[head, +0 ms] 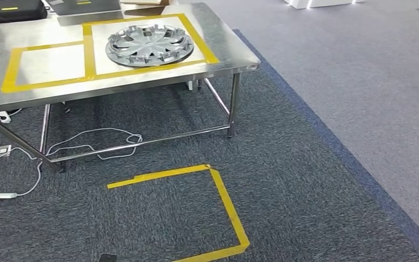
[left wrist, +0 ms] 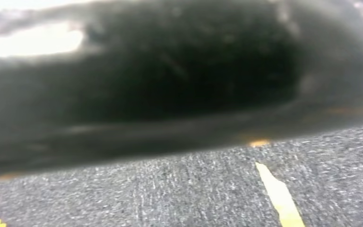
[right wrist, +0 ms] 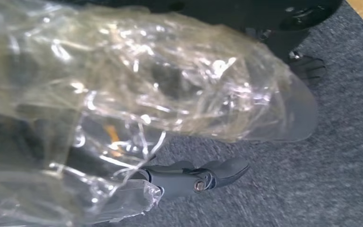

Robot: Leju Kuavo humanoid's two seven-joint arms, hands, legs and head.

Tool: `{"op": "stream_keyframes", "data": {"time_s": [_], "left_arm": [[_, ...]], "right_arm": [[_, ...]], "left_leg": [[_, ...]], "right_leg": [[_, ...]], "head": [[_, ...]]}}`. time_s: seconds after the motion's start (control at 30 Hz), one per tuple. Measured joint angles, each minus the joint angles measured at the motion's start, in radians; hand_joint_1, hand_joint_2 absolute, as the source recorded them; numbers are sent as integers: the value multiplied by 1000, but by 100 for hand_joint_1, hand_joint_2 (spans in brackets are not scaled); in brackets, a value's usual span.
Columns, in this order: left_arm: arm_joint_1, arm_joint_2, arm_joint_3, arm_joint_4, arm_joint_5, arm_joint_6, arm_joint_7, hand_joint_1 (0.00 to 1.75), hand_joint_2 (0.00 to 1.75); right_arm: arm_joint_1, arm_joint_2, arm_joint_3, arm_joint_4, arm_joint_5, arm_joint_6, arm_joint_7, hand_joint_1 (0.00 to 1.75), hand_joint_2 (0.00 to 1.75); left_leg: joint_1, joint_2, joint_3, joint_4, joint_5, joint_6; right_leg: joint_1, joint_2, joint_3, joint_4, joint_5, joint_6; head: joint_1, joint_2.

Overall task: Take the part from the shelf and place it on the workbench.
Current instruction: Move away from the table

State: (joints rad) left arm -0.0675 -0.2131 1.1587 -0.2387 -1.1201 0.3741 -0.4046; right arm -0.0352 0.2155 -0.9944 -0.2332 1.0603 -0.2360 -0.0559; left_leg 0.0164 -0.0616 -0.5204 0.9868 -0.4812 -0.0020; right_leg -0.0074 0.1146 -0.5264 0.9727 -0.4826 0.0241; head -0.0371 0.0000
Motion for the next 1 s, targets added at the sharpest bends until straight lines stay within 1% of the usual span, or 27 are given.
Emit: {"op": "stream_keyframes", "data": {"time_s": [0.03,0.07,0.1,0.17,0.2,0.23,0.27,0.3,0.33,0.37,0.4,0.43,0.47,0.53,0.57,0.6,0.67,0.7,0.73,0.77,0.8,0.83,0.87,0.9,0.93,0.97,1.0], "left_arm": [[-1,0,1,0,1,0,0,0,0],[-2,-1,1,0,2,0,-1,0,0],[-2,-1,2,0,4,0,-1,0,0],[1,-1,3,0,6,-1,-2,0,0],[3,-1,3,0,7,-1,-2,0,0],[5,0,3,0,7,-1,-2,0,0],[5,0,4,0,8,-1,-2,0,0],[4,0,4,0,8,-1,-2,0,0],[3,0,4,0,8,-1,-2,0,0],[3,-1,4,0,8,-1,-2,0,0],[3,-1,4,0,8,-1,-2,0,0],[3,-1,4,0,8,-1,-2,0,0],[3,0,4,0,8,-1,-2,0,0],[2,1,4,0,9,-1,-3,0,0],[1,1,4,0,11,-2,-3,0,0],[0,1,5,0,14,-4,-5,0,0],[2,2,9,0,18,-10,-8,0,0],[5,2,11,0,20,-14,-10,0,0],[8,3,14,0,21,-19,-13,0,0],[9,4,16,0,23,-25,-16,0,0],[10,4,18,0,24,-32,-20,0,0],[11,5,20,0,25,-39,-25,0,0],[11,6,20,0,26,-45,-28,0,0],[11,8,21,0,26,-49,-32,0,0],[10,8,22,0,26,-53,-34,0,0],[10,9,23,0,24,-57,-37,0,0],[10,10,24,0,22,-62,-40,0,0]], "right_arm": [[2,0,2,0,1,0,1,0,0],[3,0,2,0,2,0,1,0,0],[2,0,3,0,4,0,2,0,0],[-1,0,4,1,5,1,2,0,0],[-3,0,5,1,6,1,3,0,0],[-2,0,6,1,6,1,3,0,0],[-1,0,7,1,7,1,3,0,0],[1,0,7,1,7,1,3,0,0],[2,-1,7,1,7,1,3,0,0],[2,-1,7,1,7,1,3,0,0],[0,-1,8,1,8,1,3,0,0],[-3,-1,8,1,8,1,3,0,0],[-5,-1,8,1,8,1,3,0,0],[-5,-1,9,2,11,2,4,0,0],[-4,-1,9,3,13,2,5,0,0],[-4,-1,10,4,17,2,5,0,0],[-6,-1,11,4,22,2,6,0,0],[-7,-1,13,5,25,2,6,0,0],[-7,0,15,6,27,2,6,0,0],[-6,0,16,6,29,2,7,0,0],[-5,0,18,7,30,2,8,0,0],[-4,0,18,7,32,3,9,0,0],[-3,0,19,7,33,3,11,0,0],[-4,1,21,7,33,4,13,0,0],[-5,1,23,7,33,5,15,0,0],[-6,2,25,8,33,6,17,0,0],[-6,3,26,8,32,8,17,0,0]], "left_leg": [[0,10,0,-3,2,6],[1,20,1,-6,4,13],[2,34,1,-10,6,20],[0,61,0,-11,7,28],[-1,77,-1,-11,6,29],[-2,91,-1,-11,5,29],[-2,103,-1,-11,4,29],[-3,115,1,-10,3,28],[-3,125,4,-10,1,25],[-4,134,7,-10,-1,22],[-7,143,10,-9,-5,17],[-10,152,14,-7,-8,12],[-14,160,16,-6,-11,7],[-13,175,22,-5,-16,-6],[-11,162,21,2,-25,-13],[-8,139,14,23,-44,-19],[-6,86,-30,127,-110,-25],[-6,75,-62,196,-142,-24],[-6,71,-89,252,-160,-23],[-7,70,-105,280,-158,-21],[-7,69,-106,270,-136,-18],[-7,64,-90,226,-97,-14],[-6,49,-66,162,-54,-10],[-5,26,-42,100,-21,-5],[-4,5,-24,51,-4,-1],[-4,-10,-15,25,1,1],[-5,-12,-13,15,-2,4]], "right_leg": [[-2,0,-5,2,-1,6],[-3,-13,-15,14,-11,12],[-3,-36,-31,46,-32,16],[-3,-86,-93,168,-99,23],[-4,-98,-128,238,-129,27],[-5,-104,-153,287,-143,30],[-5,-107,-160,300,-137,32],[-6,-111,-146,274,-113,32],[-6,-122,-114,214,-78,32],[-5,-144,-75,143,-43,30],[-4,-170,-41,80,-21,24],[-2,-189,-18,38,-8,17],[0,-200,-11,20,-6,11],[1,-184,-12,15,-6,-4],[0,-173,-12,14,-4,-10],[-1,-161,-10,13,-1,-17],[-2,-137,-10,12,4,-26],[0,-123,-12,12,6,-29],[1,-108,-13,12,6,-31],[2,-93,-12,12,6,-31],[3,-78,-11,13,6,-32],[4,-63,-9,13,6,-31],[4,-50,-8,13,6,-31],[6,-37,-9,15,6,-29],[6,-25,-12,18,6,-25],[6,-15,-18,20,6,-20],[4,-5,-24,21,8,-13]], "head": [[-1,0],[1,0],[6,0],[13,0],[14,0],[13,0],[14,0],[14,0],[14,0],[14,0],[14,0],[12,0],[10,0],[7,0],[5,0],[4,0],[2,0],[2,0],[2,0],[2,0],[2,0],[2,0],[2,0],[3,0],[3,0],[3,0],[3,0]]}}
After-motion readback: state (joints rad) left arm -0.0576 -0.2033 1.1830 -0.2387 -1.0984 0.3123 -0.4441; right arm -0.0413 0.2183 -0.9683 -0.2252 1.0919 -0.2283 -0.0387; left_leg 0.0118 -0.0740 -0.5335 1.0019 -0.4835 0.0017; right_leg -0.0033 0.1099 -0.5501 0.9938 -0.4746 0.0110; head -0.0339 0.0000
